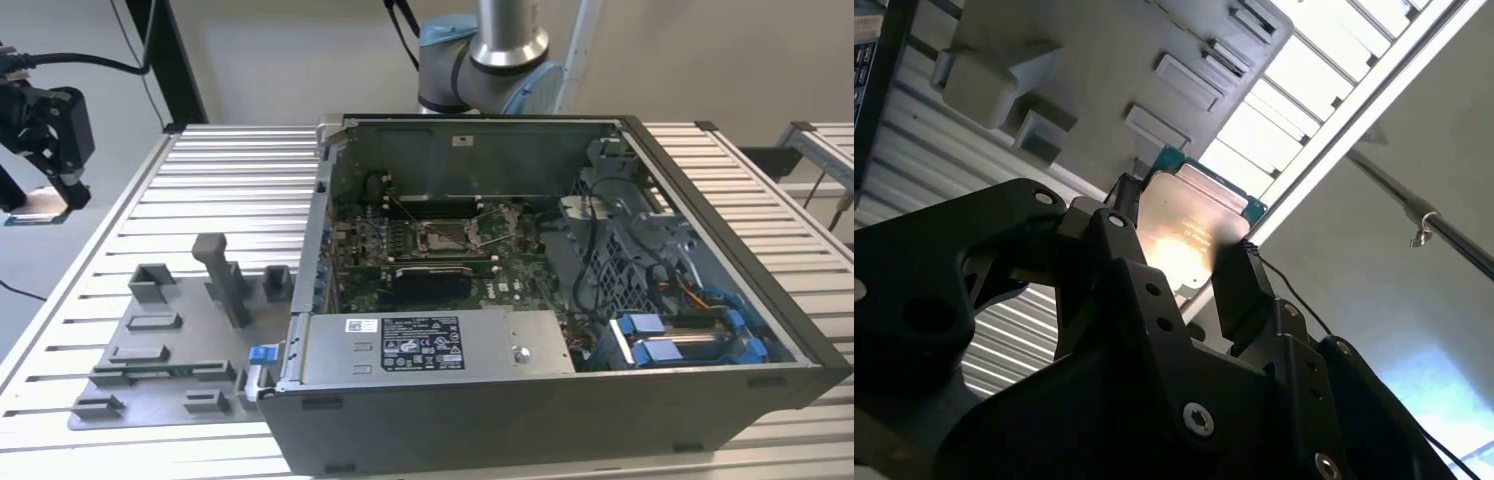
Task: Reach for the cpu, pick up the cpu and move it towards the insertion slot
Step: 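Pick up the cpu and move it towards the insertion slot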
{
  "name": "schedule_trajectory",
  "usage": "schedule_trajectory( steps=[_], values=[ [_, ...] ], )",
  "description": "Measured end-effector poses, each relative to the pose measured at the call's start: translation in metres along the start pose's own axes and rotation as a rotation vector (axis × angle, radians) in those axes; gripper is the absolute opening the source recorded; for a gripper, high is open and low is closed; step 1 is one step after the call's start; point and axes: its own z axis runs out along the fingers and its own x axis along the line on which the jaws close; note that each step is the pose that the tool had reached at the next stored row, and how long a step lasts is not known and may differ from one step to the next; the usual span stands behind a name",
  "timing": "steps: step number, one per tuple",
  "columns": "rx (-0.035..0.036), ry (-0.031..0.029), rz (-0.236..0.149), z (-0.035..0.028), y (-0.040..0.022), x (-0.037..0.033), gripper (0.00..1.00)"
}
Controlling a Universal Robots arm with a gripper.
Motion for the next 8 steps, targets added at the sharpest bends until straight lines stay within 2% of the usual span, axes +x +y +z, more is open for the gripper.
schedule_trajectory(
  steps=[8],
  values=[
    [0.0,0.0002,0.0,0.0,-0.0005,-0.0155,0.0]
  ],
)
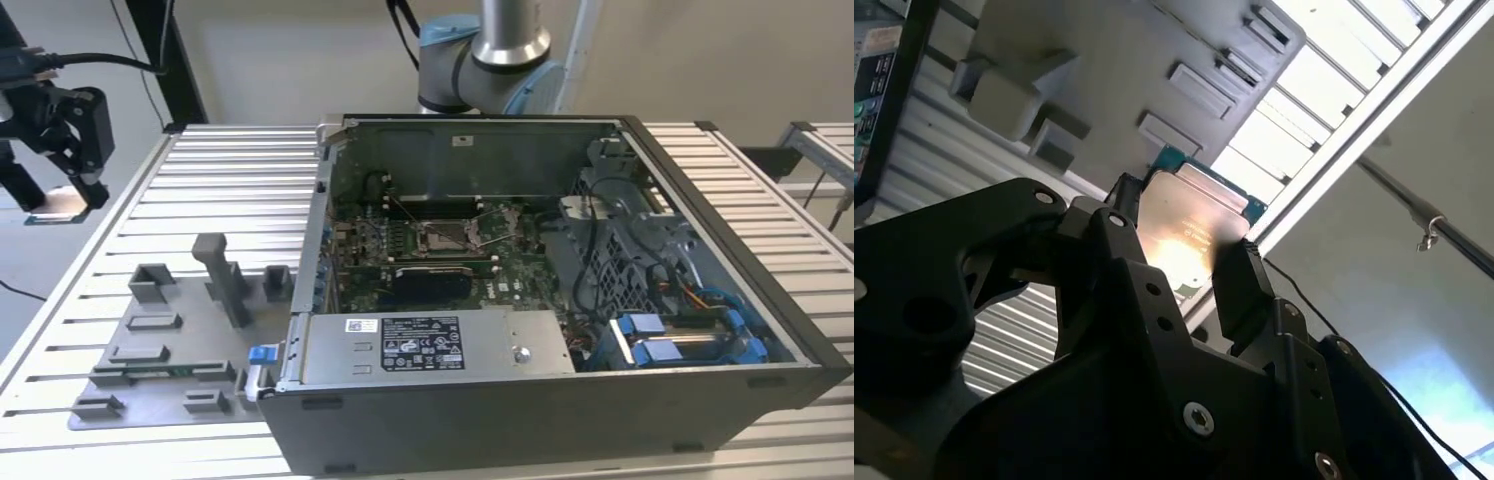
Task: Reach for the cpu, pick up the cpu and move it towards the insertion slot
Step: 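Pick up the cpu and move it towards the insertion slot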
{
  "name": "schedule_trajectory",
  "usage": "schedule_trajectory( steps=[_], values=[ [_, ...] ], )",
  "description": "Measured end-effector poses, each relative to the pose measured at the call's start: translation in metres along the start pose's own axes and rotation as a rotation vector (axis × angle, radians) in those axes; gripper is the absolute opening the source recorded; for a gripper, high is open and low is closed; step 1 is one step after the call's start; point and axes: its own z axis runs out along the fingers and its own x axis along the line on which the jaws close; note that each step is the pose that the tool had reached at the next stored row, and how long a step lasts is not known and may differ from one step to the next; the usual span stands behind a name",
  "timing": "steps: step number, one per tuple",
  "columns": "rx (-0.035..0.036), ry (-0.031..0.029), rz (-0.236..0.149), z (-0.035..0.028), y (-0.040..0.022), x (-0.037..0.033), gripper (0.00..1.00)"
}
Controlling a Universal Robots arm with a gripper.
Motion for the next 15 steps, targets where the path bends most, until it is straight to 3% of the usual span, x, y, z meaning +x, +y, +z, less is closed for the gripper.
schedule_trajectory(
  steps=[3,10,15],
  values=[
    [0.0,0.0,0.0,0.0,-0.0001,-0.0043,0.0],
    [0.0,0.0,0.0,0.0,-0.0002,-0.0051,0.0],
    [0.0002,0.0003,0.0,0.0,-0.0004,-0.013,0.0]
  ],
)
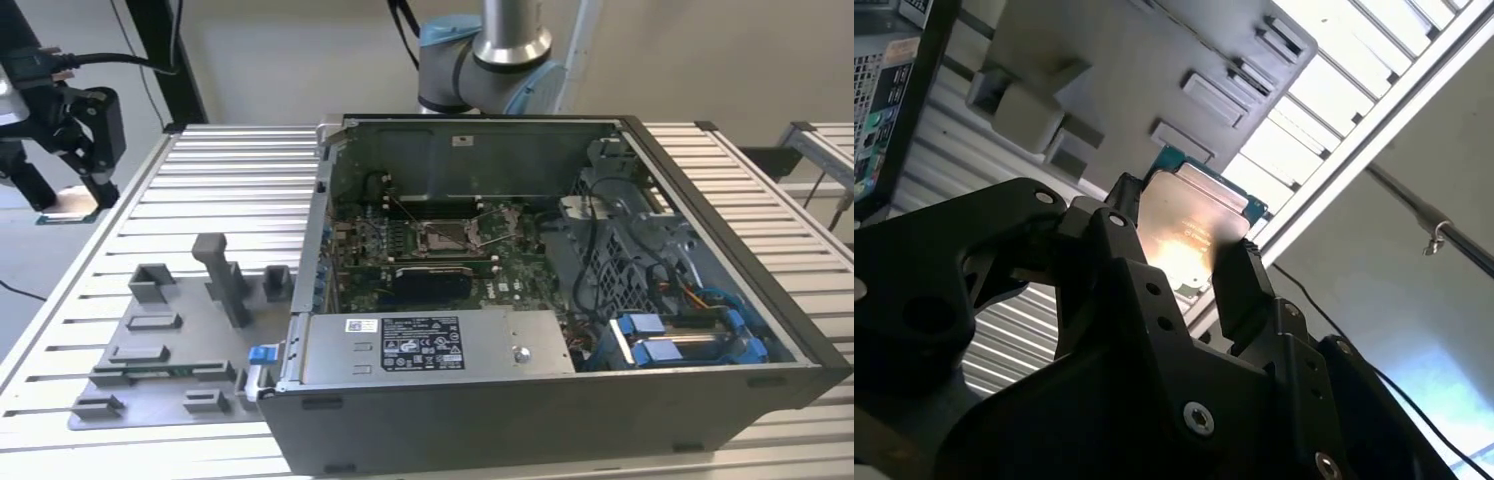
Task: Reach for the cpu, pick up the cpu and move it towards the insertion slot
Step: 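Pick up the cpu and move it towards the insertion slot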
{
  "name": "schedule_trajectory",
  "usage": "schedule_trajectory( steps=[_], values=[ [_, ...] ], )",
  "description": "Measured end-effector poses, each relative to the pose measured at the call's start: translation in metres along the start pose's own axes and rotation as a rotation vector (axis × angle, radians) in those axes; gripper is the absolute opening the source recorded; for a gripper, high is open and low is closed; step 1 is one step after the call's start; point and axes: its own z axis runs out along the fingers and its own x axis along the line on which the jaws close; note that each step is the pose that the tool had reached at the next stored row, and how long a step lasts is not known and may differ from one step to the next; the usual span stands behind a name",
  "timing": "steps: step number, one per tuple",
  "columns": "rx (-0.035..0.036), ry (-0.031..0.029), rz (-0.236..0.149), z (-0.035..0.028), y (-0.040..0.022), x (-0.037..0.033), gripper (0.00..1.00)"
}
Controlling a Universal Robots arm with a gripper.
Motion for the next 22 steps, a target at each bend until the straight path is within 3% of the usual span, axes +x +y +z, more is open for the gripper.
schedule_trajectory(
  steps=[22],
  values=[
    [0.0012,0.0037,0.0,0.0003,-0.0022,-0.0607,0.0]
  ],
)
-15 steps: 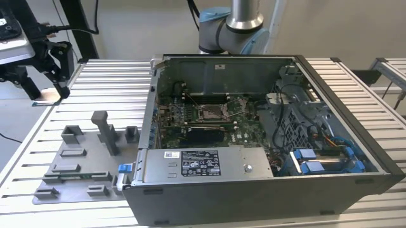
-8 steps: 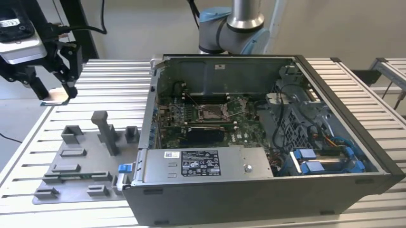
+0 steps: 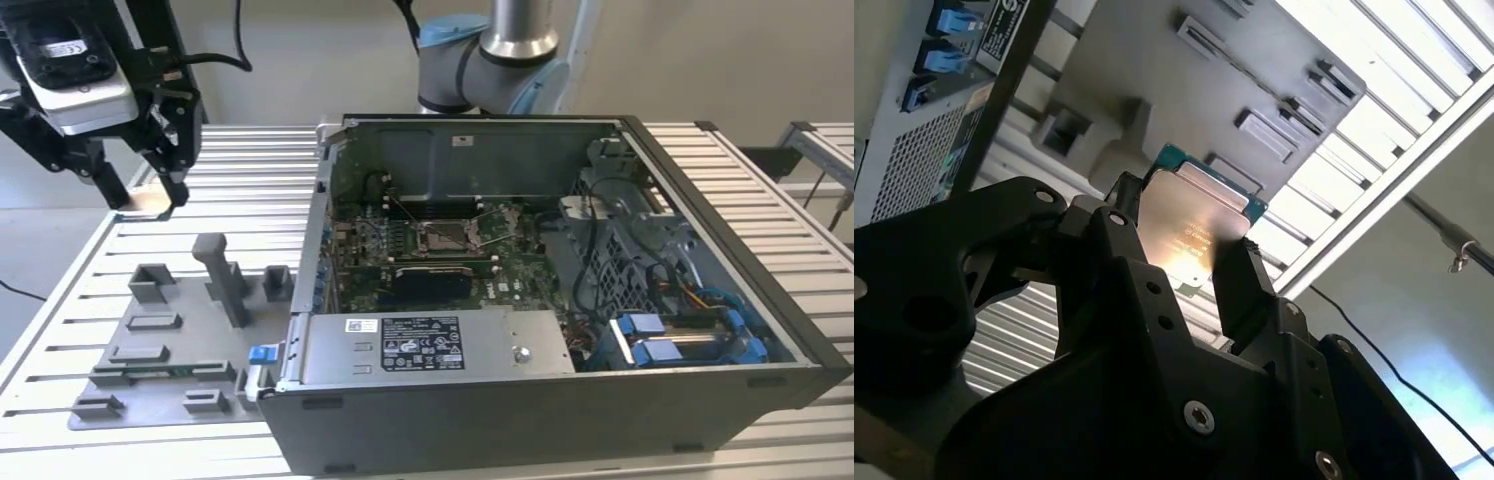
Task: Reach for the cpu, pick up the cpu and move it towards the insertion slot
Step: 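Pick up the cpu and move it towards the insertion slot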
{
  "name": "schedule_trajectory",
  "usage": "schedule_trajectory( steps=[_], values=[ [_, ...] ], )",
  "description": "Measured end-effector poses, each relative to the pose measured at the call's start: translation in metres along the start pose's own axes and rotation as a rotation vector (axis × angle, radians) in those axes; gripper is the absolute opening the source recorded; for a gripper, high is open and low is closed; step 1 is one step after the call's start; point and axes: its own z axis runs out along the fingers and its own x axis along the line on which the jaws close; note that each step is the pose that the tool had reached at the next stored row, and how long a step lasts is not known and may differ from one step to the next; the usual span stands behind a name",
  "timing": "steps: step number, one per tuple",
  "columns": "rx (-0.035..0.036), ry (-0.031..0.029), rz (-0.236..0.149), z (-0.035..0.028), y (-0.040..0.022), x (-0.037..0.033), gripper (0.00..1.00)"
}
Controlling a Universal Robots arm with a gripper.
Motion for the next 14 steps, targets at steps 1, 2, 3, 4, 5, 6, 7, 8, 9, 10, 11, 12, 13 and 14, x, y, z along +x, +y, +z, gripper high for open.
schedule_trajectory(
  steps=[1,2,3,4,5,6,7,8,9,10,11,12,13,14],
  values=[
    [-0.0001,0.0001,0.0,0.0,-0.0001,-0.0027,0.0],
    [0.0,0.0002,0.0,0.0,-0.0002,-0.0049,0.0],
    [0.0001,0.0002,0.0,0.0,-0.0002,-0.0071,0.0],
    [0.0001,0.0003,0.0,0.0,-0.0003,-0.0094,0.0],
    [0.0001,0.0002,0.0,0.0,-0.0004,-0.0115,0.0],
    [0.0002,0.0003,0.0,0.0,-0.0005,-0.0136,0.0],
    [0.0002,0.0004,0.0,0.0,-0.0006,-0.0158,0.0],
    [0.0003,0.0004,0.0,0.0,-0.0006,-0.0178,0.0],
    [0.0003,0.0003,0.0,0.0,-0.0007,-0.0198,0.0],
    [0.0003,0.0004,0.0,0.0,-0.0008,-0.0217,0.0],
    [0.0004,0.0003,0.0,0.0,-0.0009,-0.0235,0.0],
    [0.0004,0.0003,0.0,0.0,-0.0009,-0.0254,0.0],
    [0.0004,0.0003,0.0,0.0,-0.001,-0.0274,0.0],
    [0.0005,0.0003,0.0,0.0,-0.0011,-0.0292,0.0]
  ],
)
